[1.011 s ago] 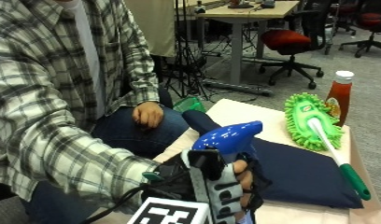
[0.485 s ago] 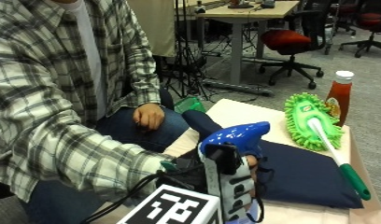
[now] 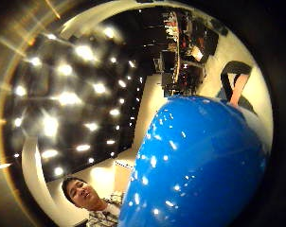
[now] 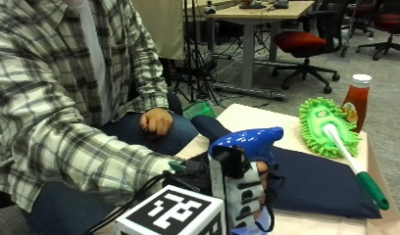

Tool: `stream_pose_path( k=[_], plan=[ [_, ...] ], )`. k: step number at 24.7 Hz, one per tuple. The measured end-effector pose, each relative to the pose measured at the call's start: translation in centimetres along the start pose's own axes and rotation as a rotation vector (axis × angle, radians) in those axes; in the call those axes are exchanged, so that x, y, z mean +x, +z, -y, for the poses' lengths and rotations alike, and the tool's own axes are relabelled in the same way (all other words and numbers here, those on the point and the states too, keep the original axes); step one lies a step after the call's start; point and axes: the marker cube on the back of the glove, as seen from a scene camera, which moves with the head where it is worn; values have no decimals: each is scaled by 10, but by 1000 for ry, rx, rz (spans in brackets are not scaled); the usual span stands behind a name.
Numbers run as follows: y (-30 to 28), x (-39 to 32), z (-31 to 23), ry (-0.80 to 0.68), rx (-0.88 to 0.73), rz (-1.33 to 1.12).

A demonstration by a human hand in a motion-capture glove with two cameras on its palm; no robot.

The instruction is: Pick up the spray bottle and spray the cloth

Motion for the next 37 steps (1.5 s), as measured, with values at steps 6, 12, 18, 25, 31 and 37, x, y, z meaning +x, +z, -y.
stream_pose_path(
  k=[6, 12, 18, 25, 31, 37],
  plan=[
    [15, -15, -17, 35, -54, -128],
    [14, -45, -19, 46, -109, -242],
    [21, -70, -18, 80, -206, -370],
    [36, -88, -23, 108, -309, -566],
    [60, -105, -39, 132, -409, -755],
    [87, -113, -49, 174, -514, -925]
  ],
)
